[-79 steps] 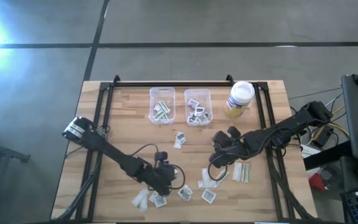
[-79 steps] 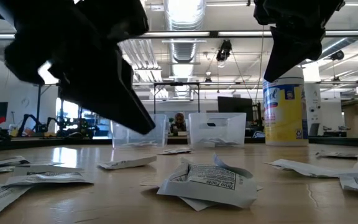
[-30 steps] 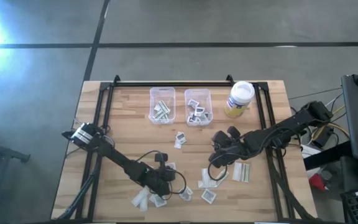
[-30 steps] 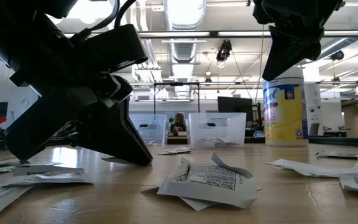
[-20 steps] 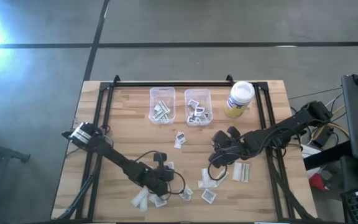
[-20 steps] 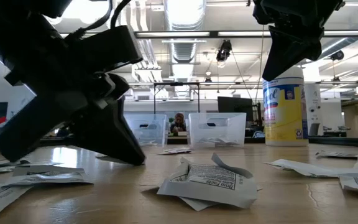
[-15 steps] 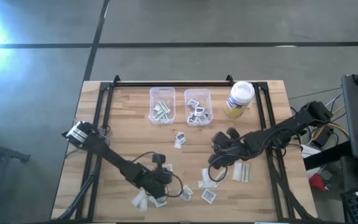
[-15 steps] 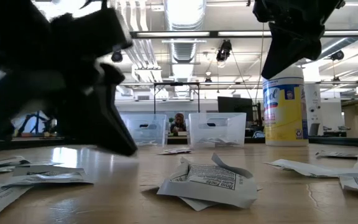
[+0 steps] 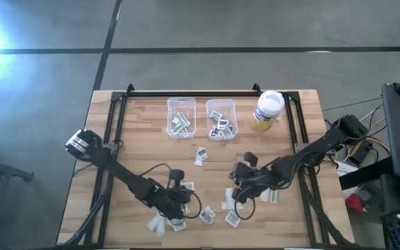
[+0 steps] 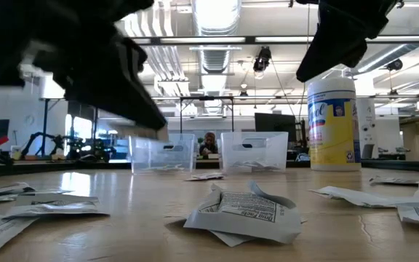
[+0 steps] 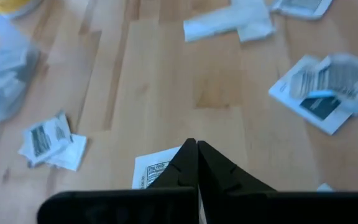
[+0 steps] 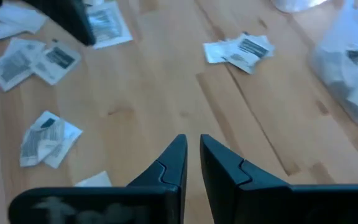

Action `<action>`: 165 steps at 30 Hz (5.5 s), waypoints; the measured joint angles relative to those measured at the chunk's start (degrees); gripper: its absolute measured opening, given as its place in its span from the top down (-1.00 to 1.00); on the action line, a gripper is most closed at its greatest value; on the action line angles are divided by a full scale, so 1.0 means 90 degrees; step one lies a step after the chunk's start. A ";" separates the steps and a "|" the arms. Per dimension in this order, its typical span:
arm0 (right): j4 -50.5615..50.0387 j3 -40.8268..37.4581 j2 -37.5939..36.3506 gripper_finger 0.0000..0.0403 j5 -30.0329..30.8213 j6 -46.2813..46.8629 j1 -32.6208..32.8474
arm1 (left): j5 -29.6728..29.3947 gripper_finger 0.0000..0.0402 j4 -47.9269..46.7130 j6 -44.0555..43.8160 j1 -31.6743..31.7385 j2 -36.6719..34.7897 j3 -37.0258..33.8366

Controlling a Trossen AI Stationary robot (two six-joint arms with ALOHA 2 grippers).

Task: Pick & Place First Aid Supplies
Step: Put the gray towelette pack into the right transparent bin

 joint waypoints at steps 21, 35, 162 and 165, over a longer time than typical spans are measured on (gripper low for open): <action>0.2197 -0.0001 0.0507 0.79 -0.0165 -0.2061 0.0071 | 0.1710 1.00 0.1409 0.0636 -0.0007 -0.1454 -0.0413; 0.3761 0.0000 0.0509 0.48 -0.0886 -0.4153 0.0127 | 0.1632 1.00 0.4513 0.0348 0.0040 -0.1524 -0.1589; 0.1917 0.0000 0.0499 0.96 0.1305 -0.2470 -0.3454 | 0.0649 0.25 -0.0632 -0.0889 0.0788 -0.3406 -0.1972; 0.1469 0.0000 0.0499 0.96 0.1007 -0.2056 -0.3627 | 0.0649 0.25 -0.0922 -0.1110 0.0788 -0.3406 -0.1972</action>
